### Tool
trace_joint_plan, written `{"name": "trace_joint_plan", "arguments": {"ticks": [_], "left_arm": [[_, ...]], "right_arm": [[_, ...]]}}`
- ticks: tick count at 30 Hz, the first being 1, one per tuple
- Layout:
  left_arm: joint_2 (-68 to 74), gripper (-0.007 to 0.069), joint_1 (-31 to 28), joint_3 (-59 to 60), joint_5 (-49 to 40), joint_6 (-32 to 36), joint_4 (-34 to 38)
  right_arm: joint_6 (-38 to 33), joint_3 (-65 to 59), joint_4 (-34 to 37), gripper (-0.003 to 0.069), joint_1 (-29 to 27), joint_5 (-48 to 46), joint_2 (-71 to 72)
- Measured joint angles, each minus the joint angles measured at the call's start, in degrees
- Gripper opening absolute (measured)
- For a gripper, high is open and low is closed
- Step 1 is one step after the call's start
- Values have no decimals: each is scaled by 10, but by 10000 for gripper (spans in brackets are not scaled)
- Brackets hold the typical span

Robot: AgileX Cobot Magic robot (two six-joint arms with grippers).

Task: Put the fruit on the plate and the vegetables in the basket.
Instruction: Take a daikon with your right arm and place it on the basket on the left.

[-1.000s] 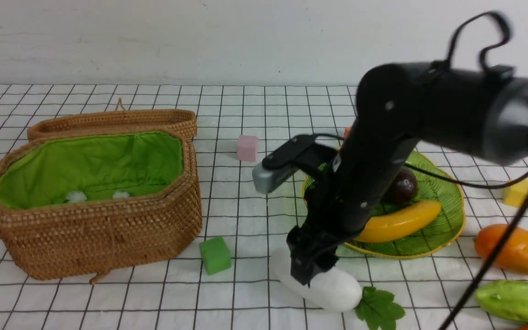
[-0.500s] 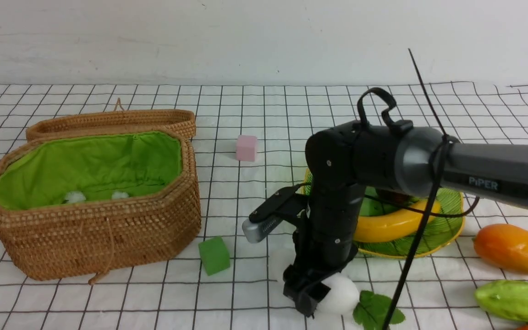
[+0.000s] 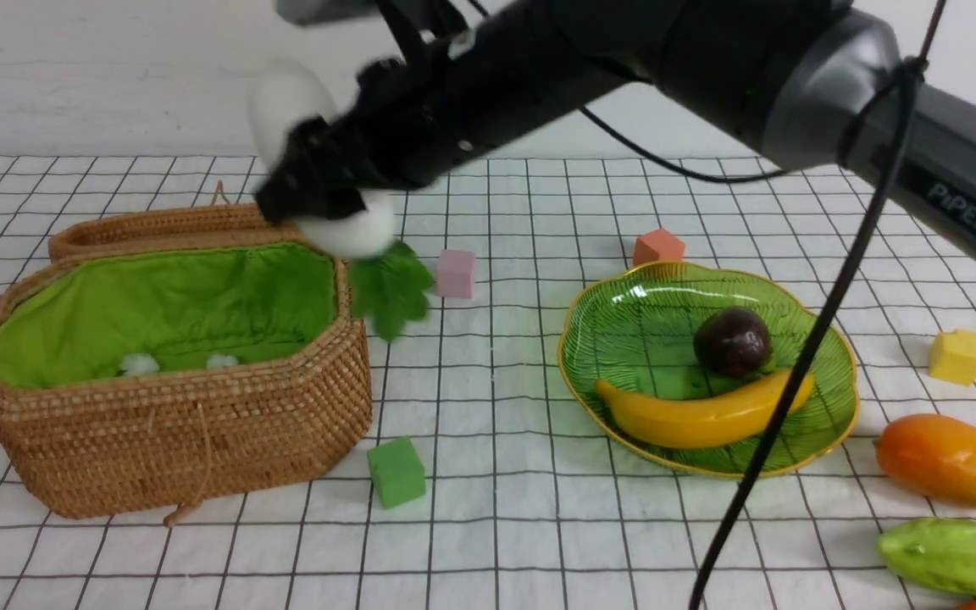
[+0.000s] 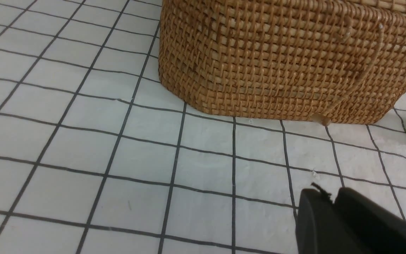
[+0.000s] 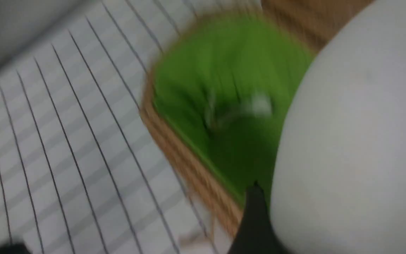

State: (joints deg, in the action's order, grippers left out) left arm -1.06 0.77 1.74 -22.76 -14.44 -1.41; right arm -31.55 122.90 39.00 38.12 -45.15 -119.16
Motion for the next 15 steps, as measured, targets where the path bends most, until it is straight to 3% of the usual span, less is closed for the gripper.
{"name": "trace_joint_plan", "arguments": {"ticks": [5, 8, 15], "left_arm": [[0, 68, 0, 0, 0, 0, 0], [0, 68, 0, 0, 0, 0, 0], [0, 71, 0, 0, 0, 0, 0]], "right_arm": [[-159, 17, 112, 505, 43, 182, -64], [-225, 17, 149, 505, 61, 241, -108], [-230, 16, 165, 519, 63, 218, -147]]}}
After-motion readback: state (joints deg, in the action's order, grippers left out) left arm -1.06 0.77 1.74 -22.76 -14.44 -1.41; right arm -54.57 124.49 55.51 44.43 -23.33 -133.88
